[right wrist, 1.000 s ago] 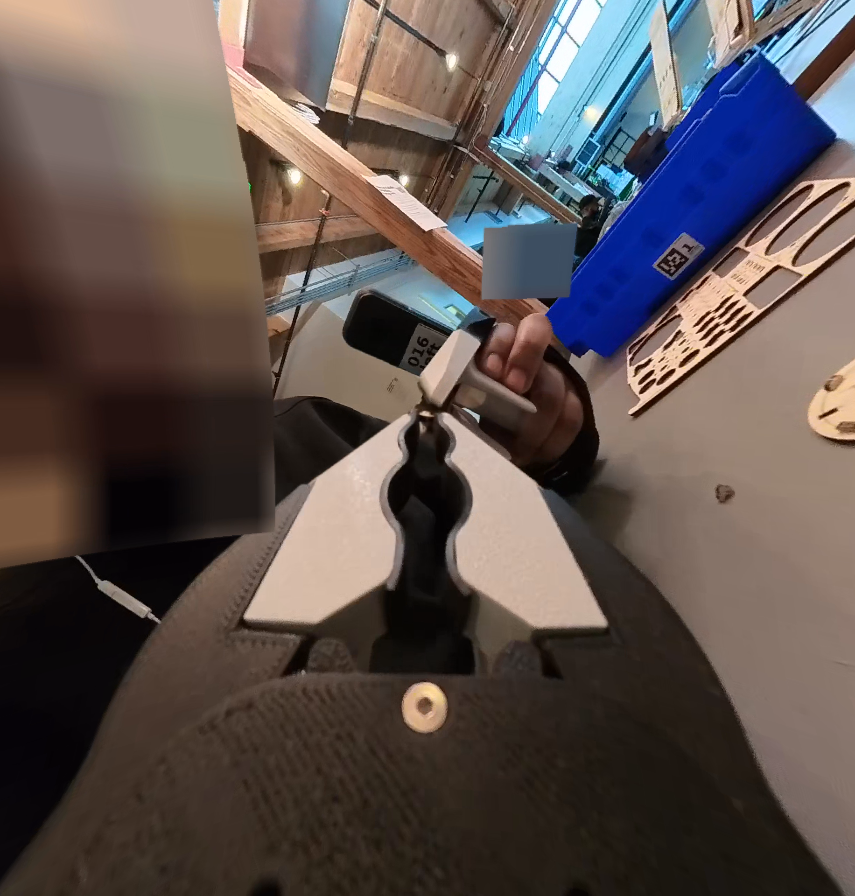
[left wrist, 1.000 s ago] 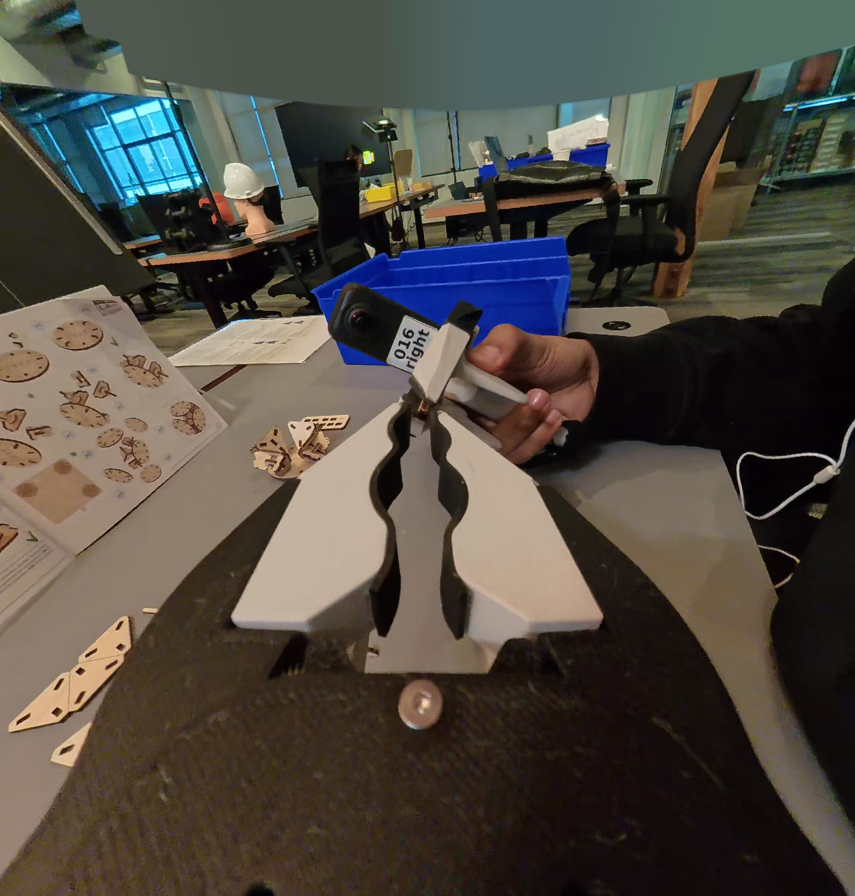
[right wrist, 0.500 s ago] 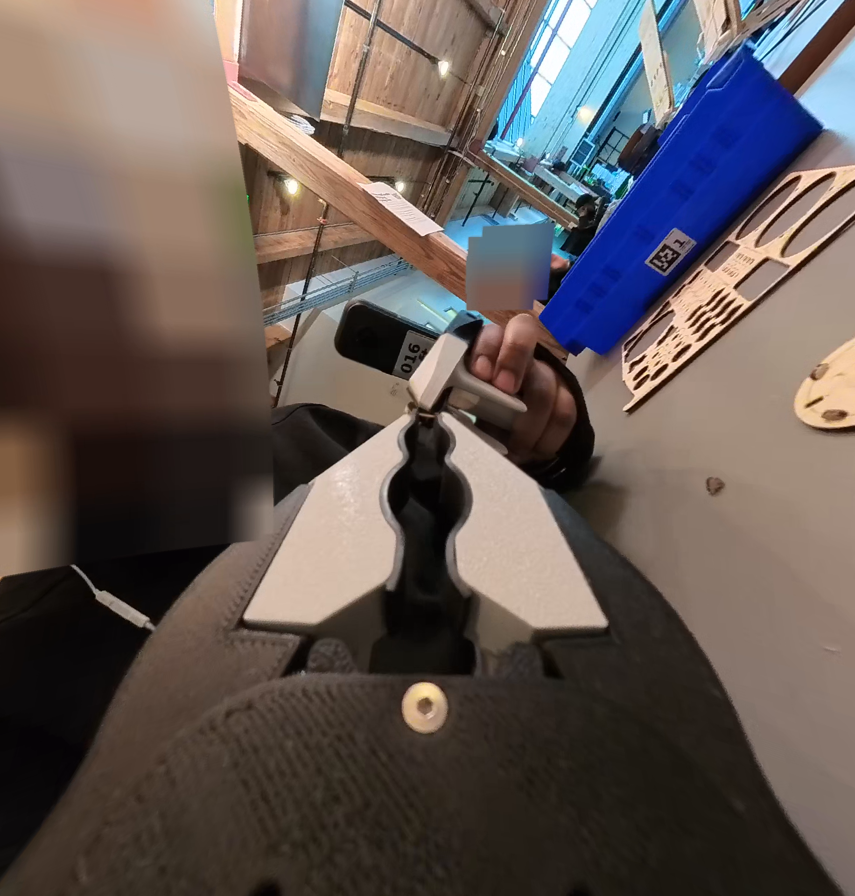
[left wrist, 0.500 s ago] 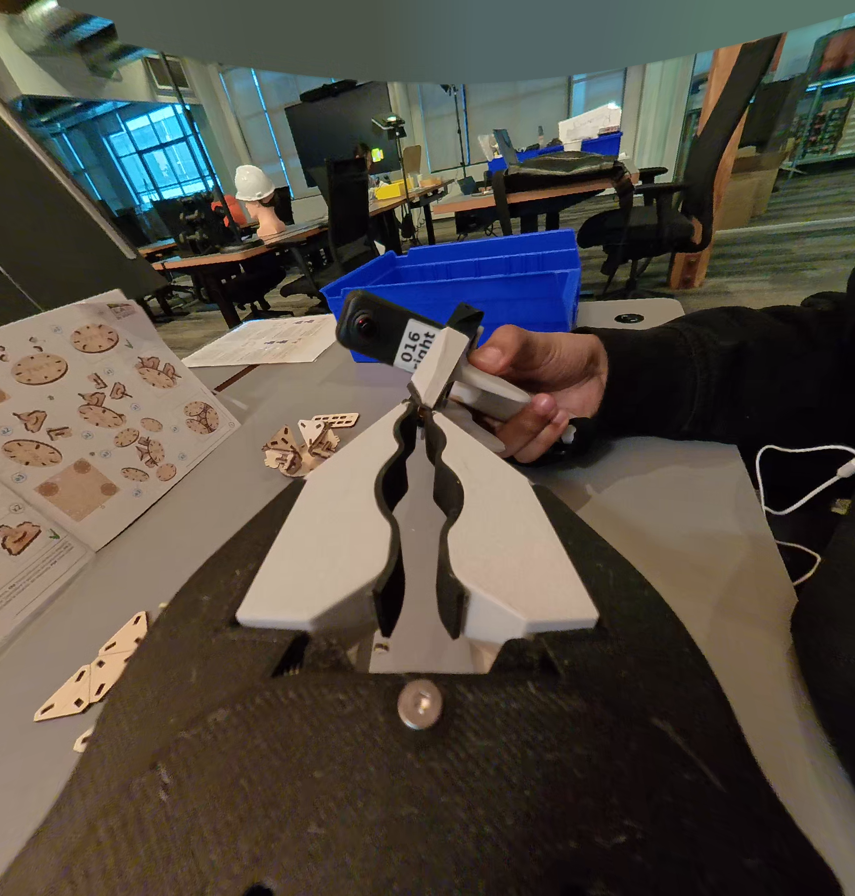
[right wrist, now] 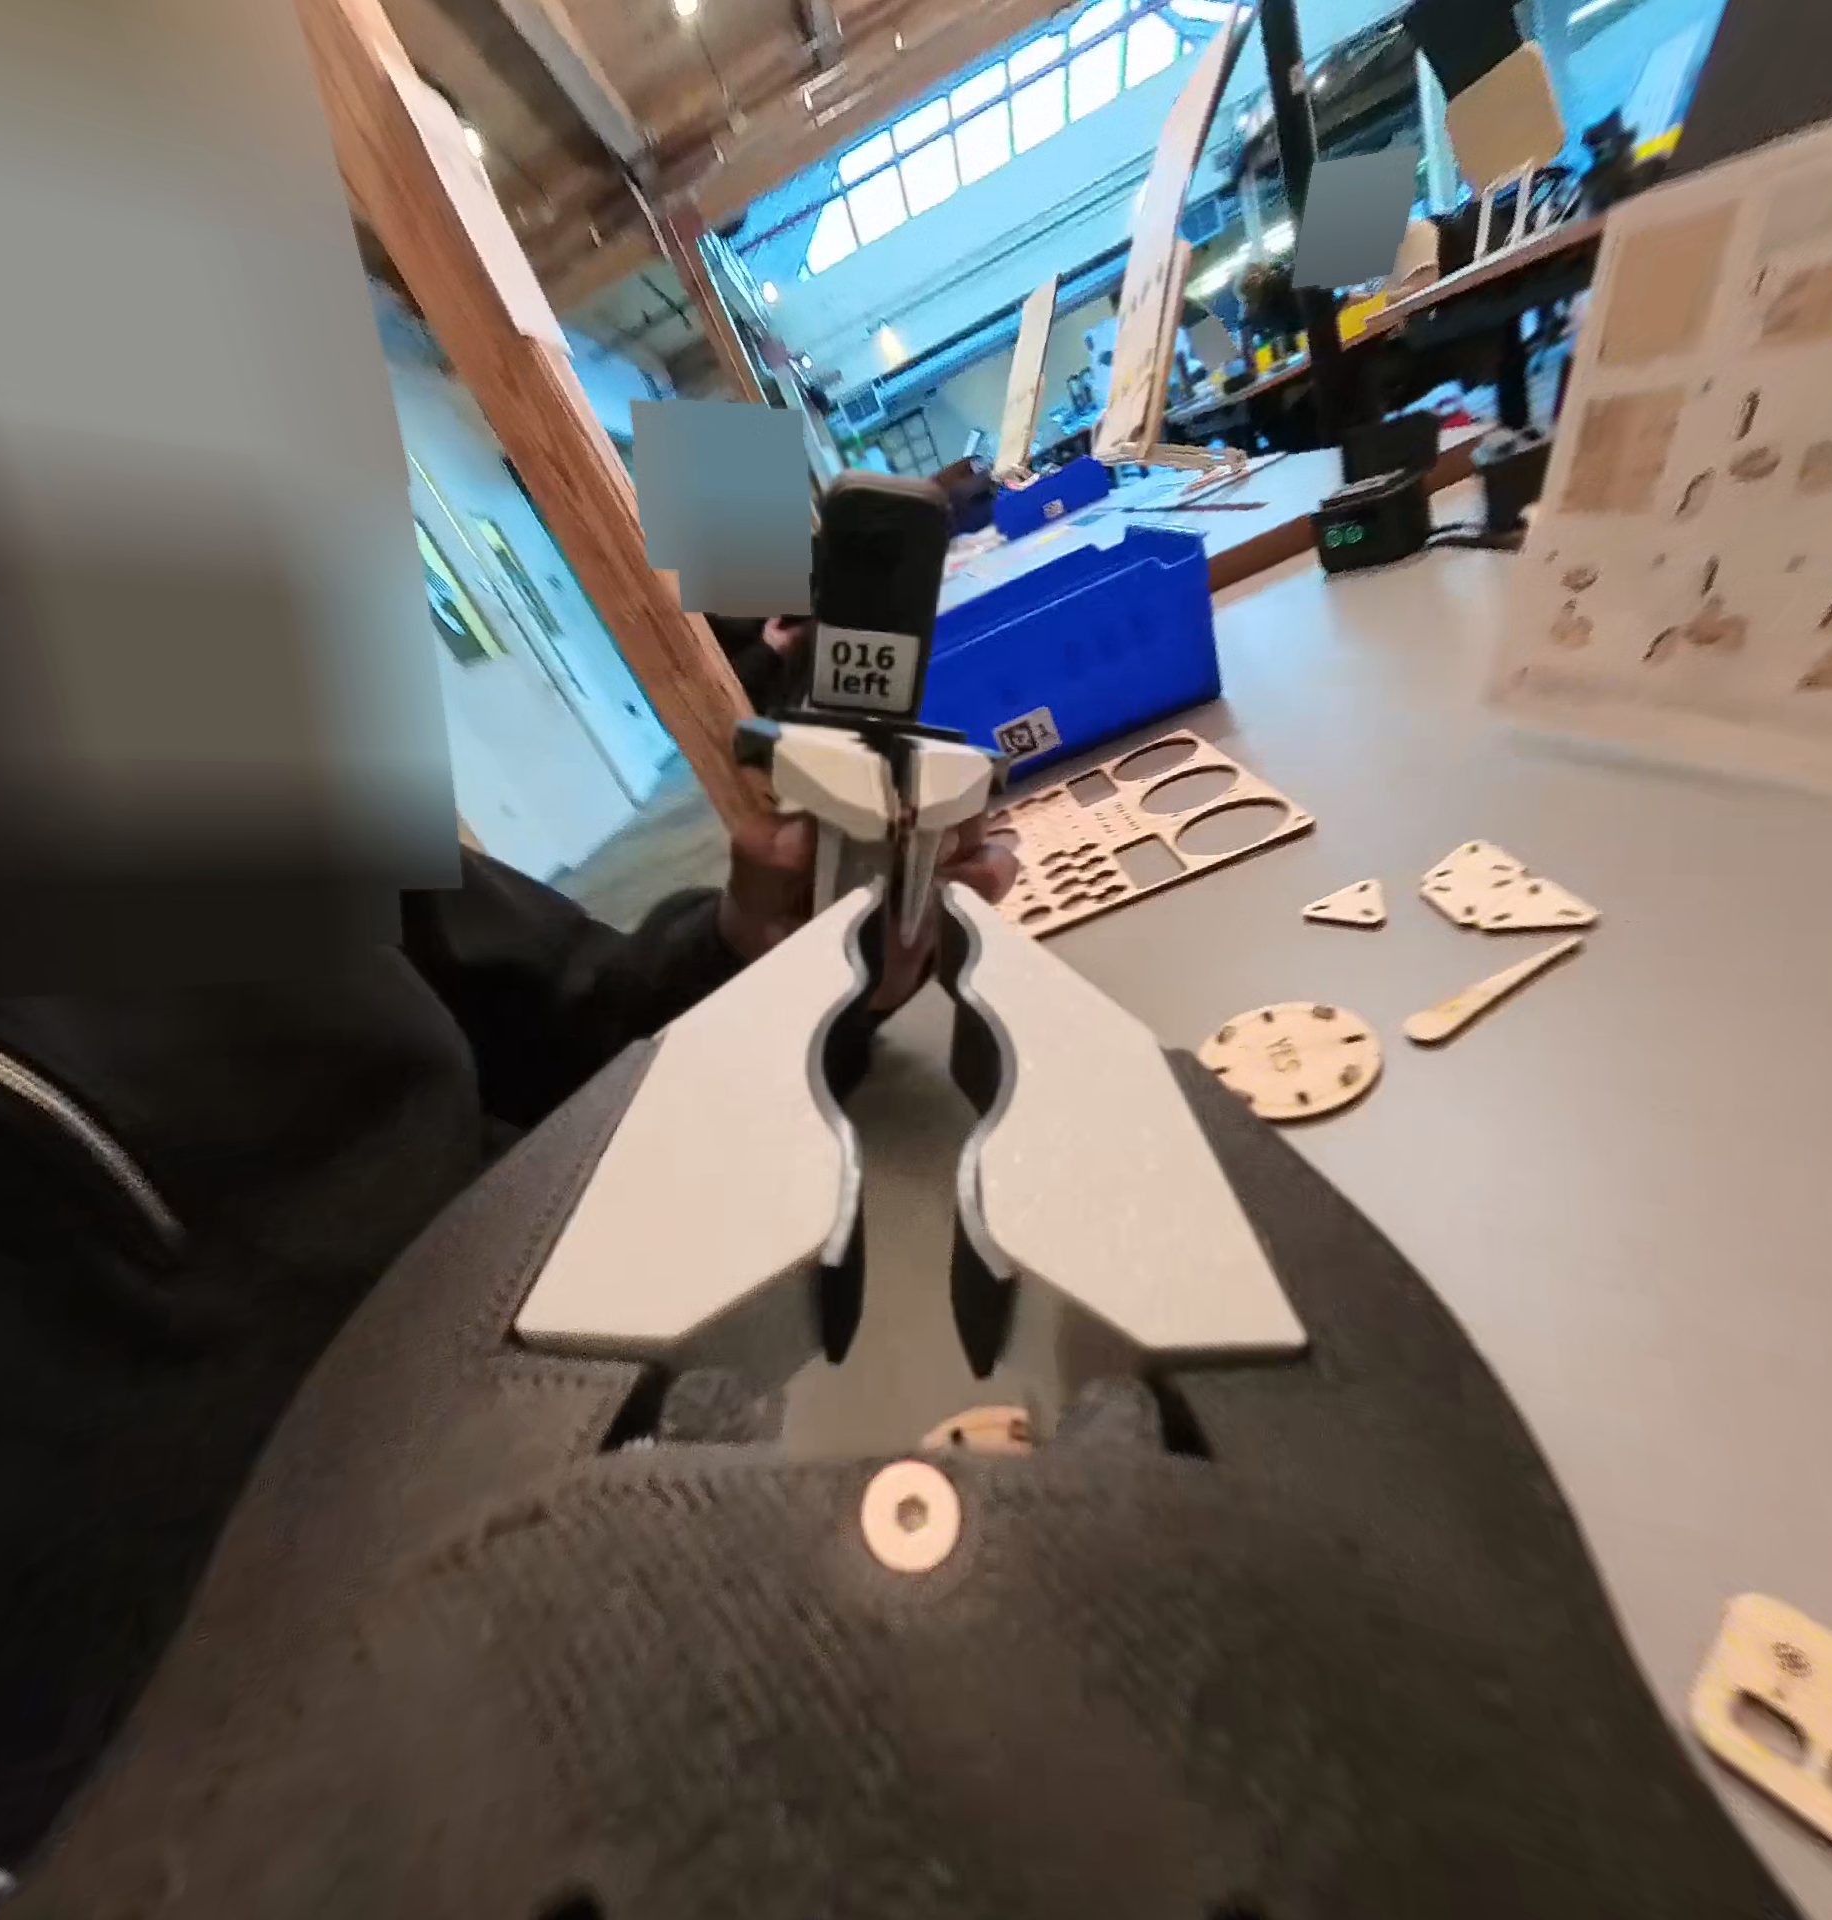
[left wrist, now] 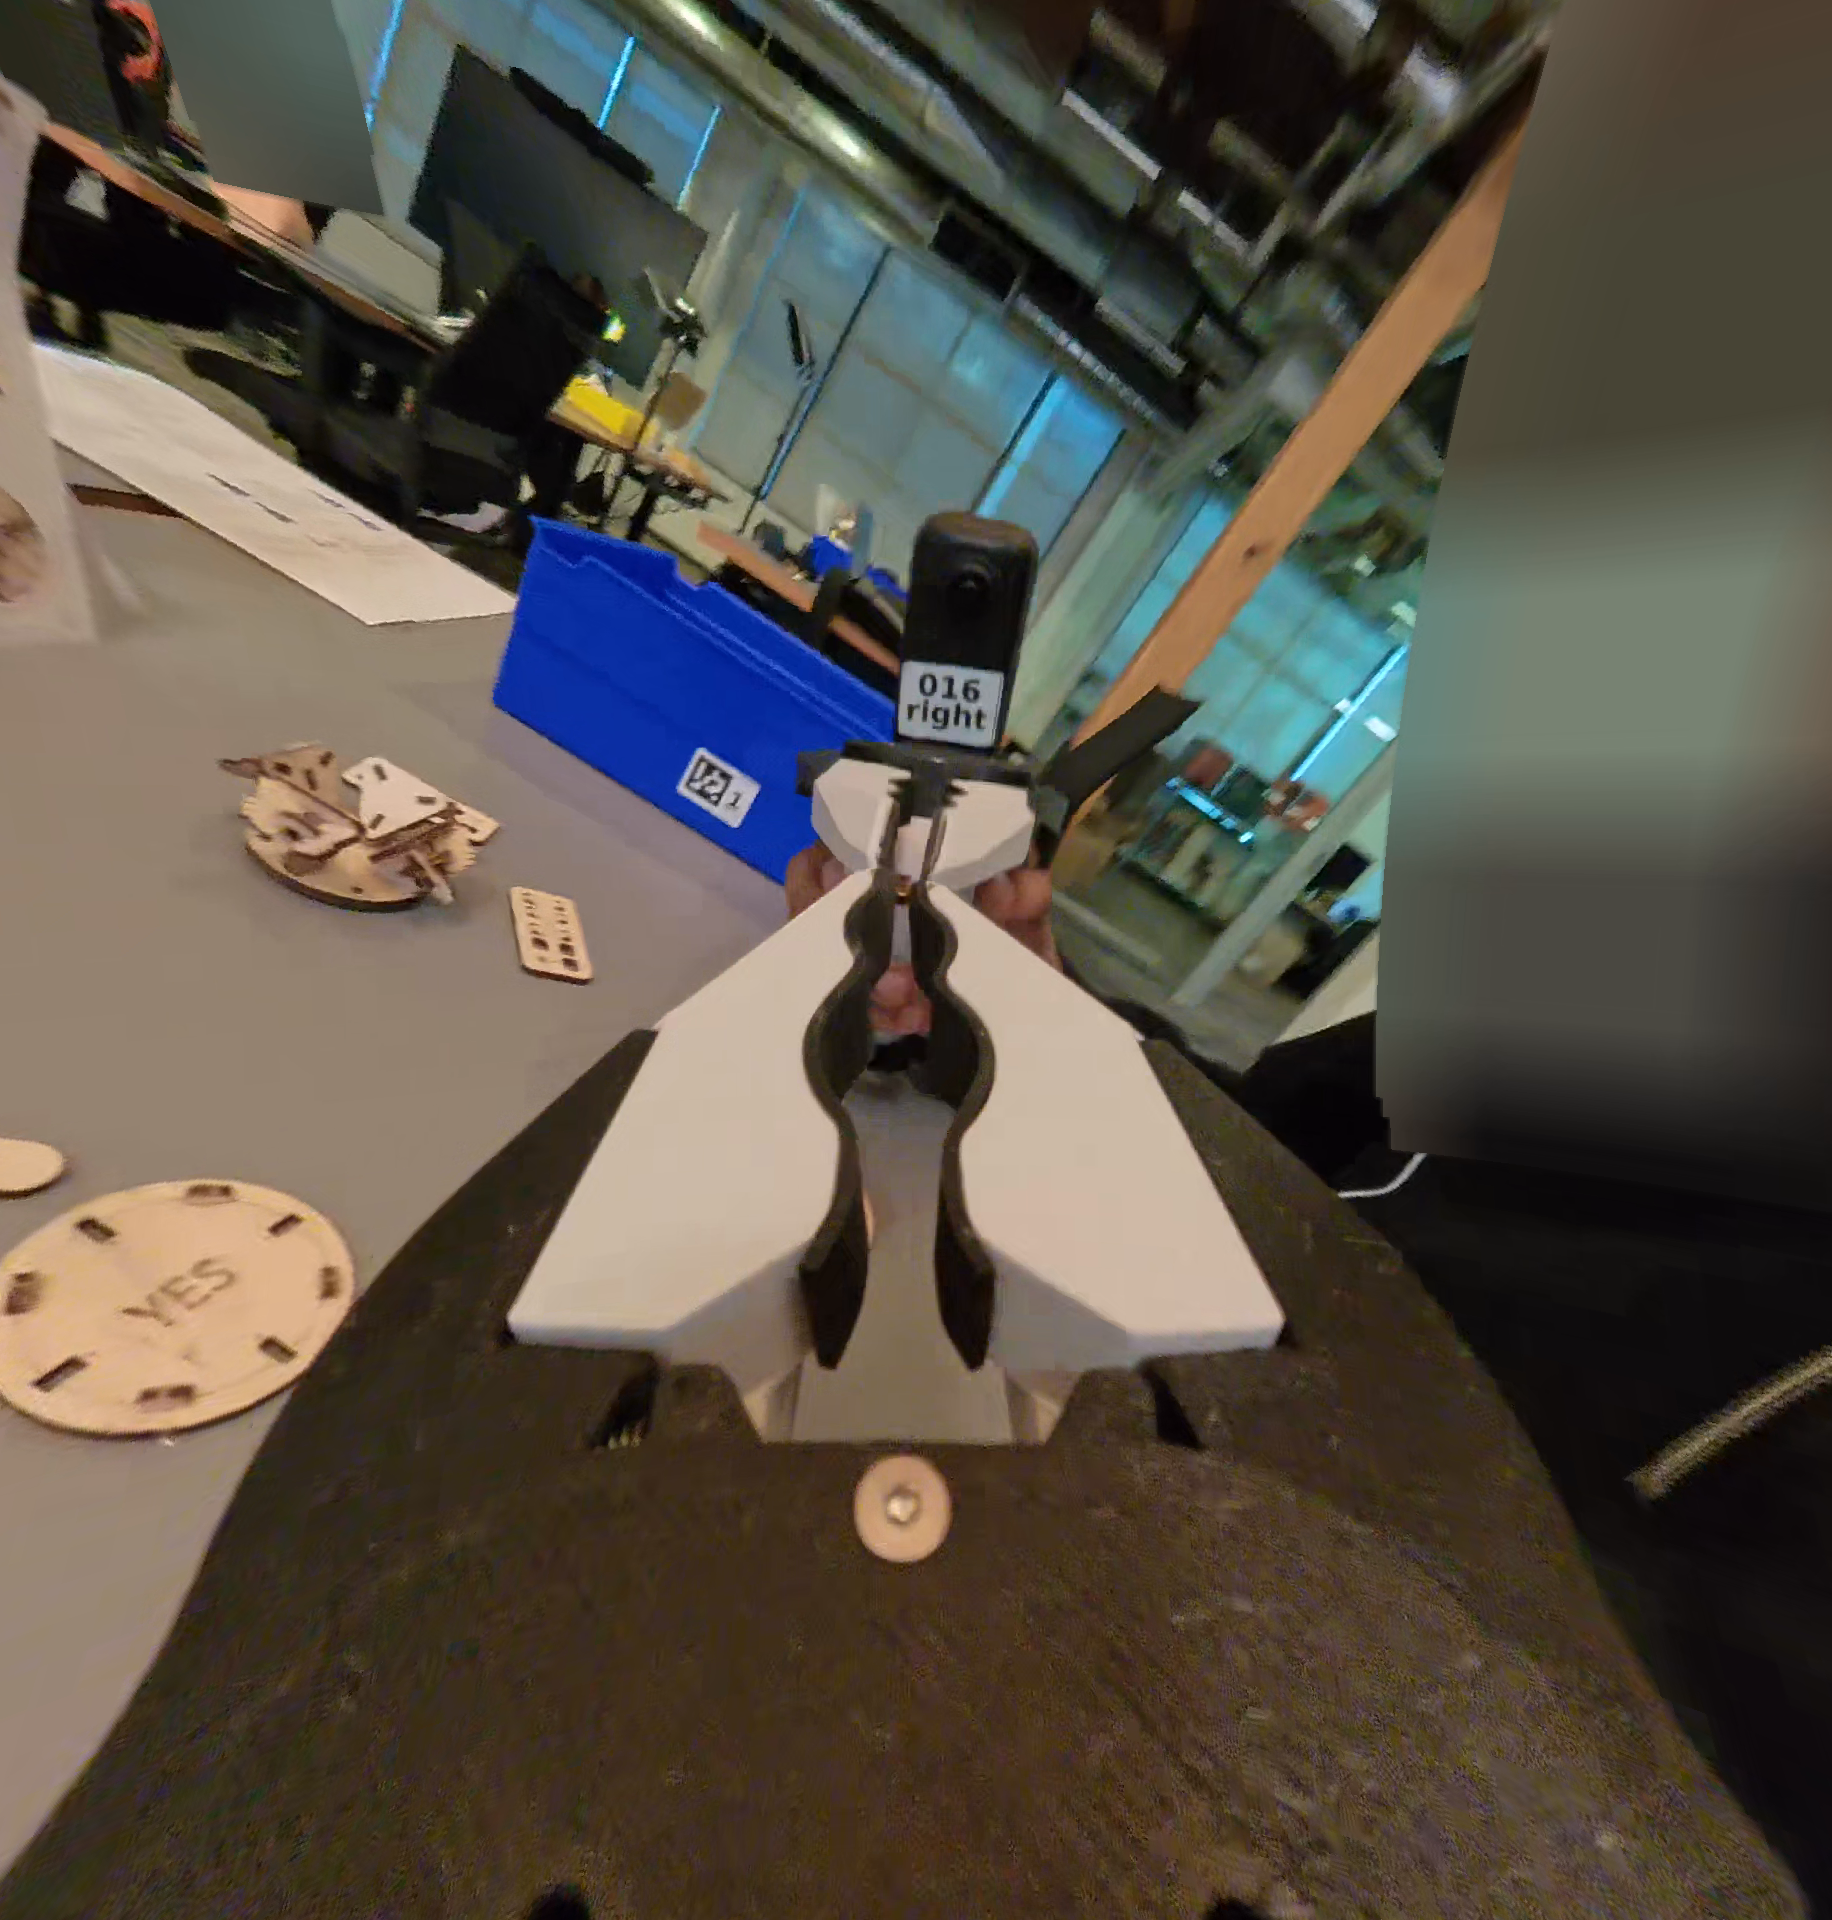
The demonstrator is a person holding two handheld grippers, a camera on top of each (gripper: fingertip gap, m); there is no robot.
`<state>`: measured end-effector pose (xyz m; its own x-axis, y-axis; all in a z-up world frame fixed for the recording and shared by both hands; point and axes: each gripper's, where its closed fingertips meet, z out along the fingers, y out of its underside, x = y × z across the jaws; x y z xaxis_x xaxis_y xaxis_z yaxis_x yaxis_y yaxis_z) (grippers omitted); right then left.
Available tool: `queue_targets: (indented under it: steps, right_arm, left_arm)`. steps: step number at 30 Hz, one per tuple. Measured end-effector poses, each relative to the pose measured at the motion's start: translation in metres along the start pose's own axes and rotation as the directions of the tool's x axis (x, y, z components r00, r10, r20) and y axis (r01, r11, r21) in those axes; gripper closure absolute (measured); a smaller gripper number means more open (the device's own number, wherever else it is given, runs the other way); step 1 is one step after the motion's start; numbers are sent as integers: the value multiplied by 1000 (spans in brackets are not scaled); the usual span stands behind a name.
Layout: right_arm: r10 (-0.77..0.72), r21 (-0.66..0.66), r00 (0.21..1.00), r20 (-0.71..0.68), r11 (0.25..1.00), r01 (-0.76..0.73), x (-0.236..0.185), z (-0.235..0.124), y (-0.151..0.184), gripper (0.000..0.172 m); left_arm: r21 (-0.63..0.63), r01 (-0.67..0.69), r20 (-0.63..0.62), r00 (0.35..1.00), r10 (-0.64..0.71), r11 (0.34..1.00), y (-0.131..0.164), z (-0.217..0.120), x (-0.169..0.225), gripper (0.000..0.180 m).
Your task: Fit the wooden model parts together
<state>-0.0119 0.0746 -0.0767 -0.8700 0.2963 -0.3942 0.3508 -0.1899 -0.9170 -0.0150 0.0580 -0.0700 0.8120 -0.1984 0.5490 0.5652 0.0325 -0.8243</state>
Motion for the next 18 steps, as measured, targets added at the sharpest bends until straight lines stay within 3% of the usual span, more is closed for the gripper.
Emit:
queue_targets:
  steps: [2,6,9,13,18]
  right_arm:
    - [-81,-20,997,-17,997,81,-2,3,3,169]
    - [-103,-16,995,-3,995,103,-7,7,4,166]
    - [-252,3,968,-3,968,252,-16,8,0,157]
    - [-568,-144,822,-52,818,556,-20,11,15,160]
    - [-717,-224,695,-55,687,691,-19,11,24,169]
  left_arm:
    - [-1,41,-25,999,-41,999,0,0,0,180]
    - [-62,72,-59,995,-75,995,12,7,5,180]
    - [-97,197,-129,970,-208,976,18,9,8,180]
    - [-141,394,-263,870,-418,908,17,5,15,180]
    - [-219,348,-229,890,-394,912,30,6,17,180]
